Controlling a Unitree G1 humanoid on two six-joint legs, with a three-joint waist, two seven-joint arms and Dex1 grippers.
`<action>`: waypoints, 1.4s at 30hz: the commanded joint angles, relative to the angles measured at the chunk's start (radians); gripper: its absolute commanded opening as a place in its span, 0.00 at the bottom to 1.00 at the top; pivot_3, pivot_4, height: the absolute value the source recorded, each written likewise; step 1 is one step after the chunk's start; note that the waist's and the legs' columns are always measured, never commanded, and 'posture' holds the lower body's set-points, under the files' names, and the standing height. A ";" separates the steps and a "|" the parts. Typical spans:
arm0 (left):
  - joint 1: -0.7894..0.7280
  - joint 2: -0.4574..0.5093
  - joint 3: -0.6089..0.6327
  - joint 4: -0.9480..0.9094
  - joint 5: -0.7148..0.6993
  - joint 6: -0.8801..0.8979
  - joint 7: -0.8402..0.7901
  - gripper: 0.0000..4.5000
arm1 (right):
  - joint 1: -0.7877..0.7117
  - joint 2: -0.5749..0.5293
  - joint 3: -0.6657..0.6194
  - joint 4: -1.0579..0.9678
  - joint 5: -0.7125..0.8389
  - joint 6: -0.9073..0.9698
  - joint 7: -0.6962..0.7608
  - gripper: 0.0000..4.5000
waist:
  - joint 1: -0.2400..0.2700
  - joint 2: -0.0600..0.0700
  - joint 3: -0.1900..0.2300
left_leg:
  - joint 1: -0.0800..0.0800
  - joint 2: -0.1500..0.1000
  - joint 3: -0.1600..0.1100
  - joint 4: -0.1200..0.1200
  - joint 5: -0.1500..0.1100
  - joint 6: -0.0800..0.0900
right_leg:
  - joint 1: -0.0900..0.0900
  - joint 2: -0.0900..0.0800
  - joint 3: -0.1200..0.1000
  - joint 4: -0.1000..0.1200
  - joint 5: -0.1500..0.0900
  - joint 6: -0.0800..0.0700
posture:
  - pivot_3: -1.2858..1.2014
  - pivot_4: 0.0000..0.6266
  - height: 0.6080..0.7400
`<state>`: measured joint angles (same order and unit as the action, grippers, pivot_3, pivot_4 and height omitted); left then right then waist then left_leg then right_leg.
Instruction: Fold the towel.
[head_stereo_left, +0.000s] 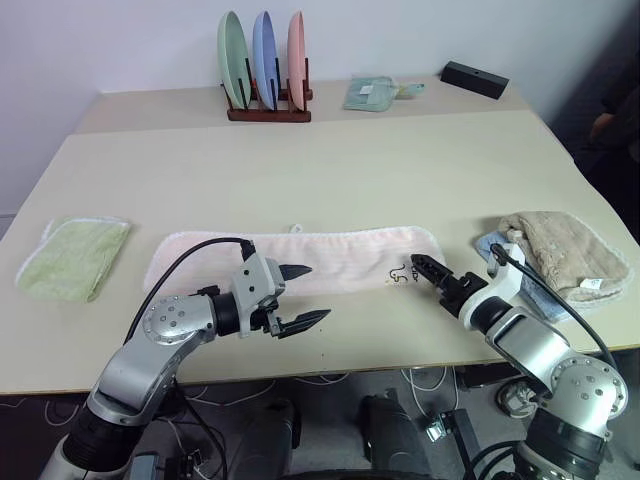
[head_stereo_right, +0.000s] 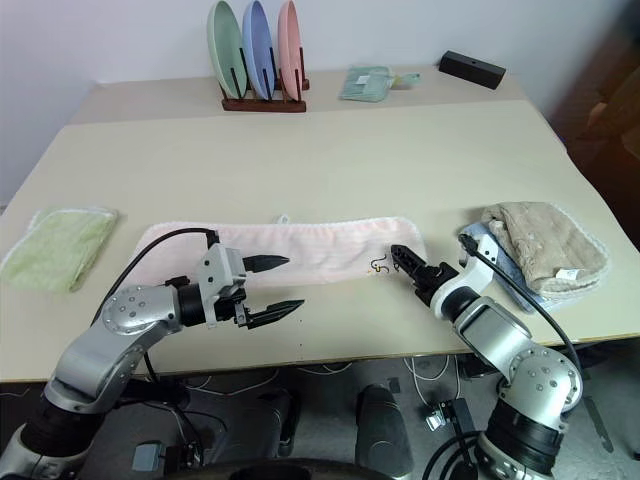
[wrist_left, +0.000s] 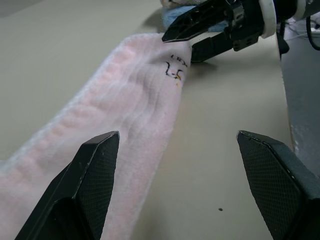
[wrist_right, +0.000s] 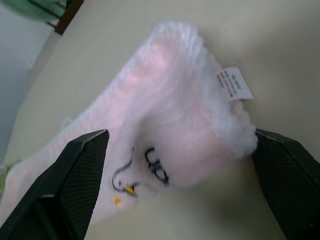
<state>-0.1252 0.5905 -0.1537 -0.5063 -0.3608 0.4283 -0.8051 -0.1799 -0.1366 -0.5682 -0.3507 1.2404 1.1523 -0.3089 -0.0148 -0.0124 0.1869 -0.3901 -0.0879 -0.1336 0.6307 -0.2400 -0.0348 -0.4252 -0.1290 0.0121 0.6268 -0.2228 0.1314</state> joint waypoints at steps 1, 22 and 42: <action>-0.007 0.010 0.011 -0.032 -0.015 0.003 -0.009 0.85 | -0.028 0.005 0.009 0.054 0.027 -0.041 -0.065 0.81 | 0.000 0.000 0.000 | 0.000 0.000 0.000 0.000 0.000 0.000 | 0.000 0.000 0.000 0.000 0.000 0.000 | 0.52 0.24 1.00; -0.012 -0.022 0.022 0.055 0.031 -0.027 0.040 0.85 | -0.070 -0.702 0.214 -0.122 -0.108 -0.124 0.347 0.01 | -0.001 0.003 0.001 | -0.001 0.001 0.004 0.000 -0.002 0.003 | 0.000 0.001 0.000 -0.002 0.000 0.000 | 0.52 0.24 1.00; 0.056 -0.036 0.038 -0.026 0.027 0.016 0.116 0.85 | -0.262 -0.403 0.839 -0.062 -0.565 -0.189 0.644 0.13 | 0.005 0.001 0.001 | -0.003 -0.001 0.000 0.000 -0.002 0.003 | 0.001 0.000 0.001 -0.010 0.002 0.002 | 0.52 0.24 1.00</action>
<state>-0.0739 0.5487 -0.1355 -0.4926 -0.3273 0.4460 -0.6933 -0.4410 -0.5536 0.2949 -0.3842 0.6692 0.9724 0.3003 -0.0094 -0.0114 0.1878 -0.3931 -0.0885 -0.1333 0.6303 -0.2419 -0.0316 -0.4246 -0.1283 0.0125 0.6170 -0.2209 0.1333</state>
